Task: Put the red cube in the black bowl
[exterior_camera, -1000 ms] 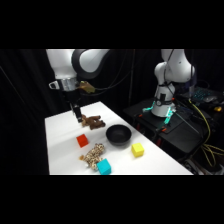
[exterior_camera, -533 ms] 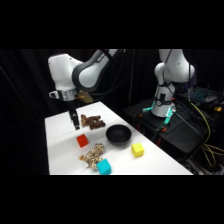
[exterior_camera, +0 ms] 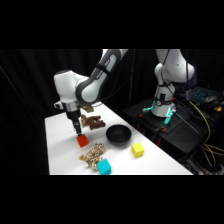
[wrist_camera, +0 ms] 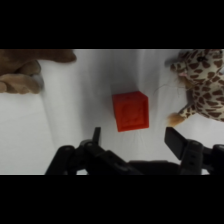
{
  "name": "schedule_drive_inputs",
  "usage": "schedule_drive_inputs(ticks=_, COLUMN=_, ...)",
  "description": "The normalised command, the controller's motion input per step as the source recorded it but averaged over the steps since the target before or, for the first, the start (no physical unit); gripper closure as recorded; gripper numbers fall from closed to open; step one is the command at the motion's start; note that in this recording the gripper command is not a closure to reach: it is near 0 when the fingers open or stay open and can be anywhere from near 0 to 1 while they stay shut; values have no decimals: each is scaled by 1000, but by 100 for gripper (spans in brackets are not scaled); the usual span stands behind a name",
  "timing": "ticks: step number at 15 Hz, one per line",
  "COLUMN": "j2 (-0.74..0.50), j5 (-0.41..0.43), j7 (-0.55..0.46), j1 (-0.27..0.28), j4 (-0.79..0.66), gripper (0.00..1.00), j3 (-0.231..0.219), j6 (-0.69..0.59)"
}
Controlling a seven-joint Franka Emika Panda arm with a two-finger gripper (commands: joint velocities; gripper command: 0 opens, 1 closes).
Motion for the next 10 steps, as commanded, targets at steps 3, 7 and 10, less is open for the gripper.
schedule_drive_inputs(ticks=3, j2=141, j5=39, j7=-131, j1=-98, j4=78, gripper=0, j3=113, j6=151)
schedule_drive_inputs(ticks=7, j2=186, j5=47, j7=-158, j1=-124, j4=113, gripper=0, j3=105, j6=153)
schedule_drive_inputs(ticks=10, j2=184, j5=63, j7=-182, j1=-136, j4=168, gripper=0, j3=114, j6=102)
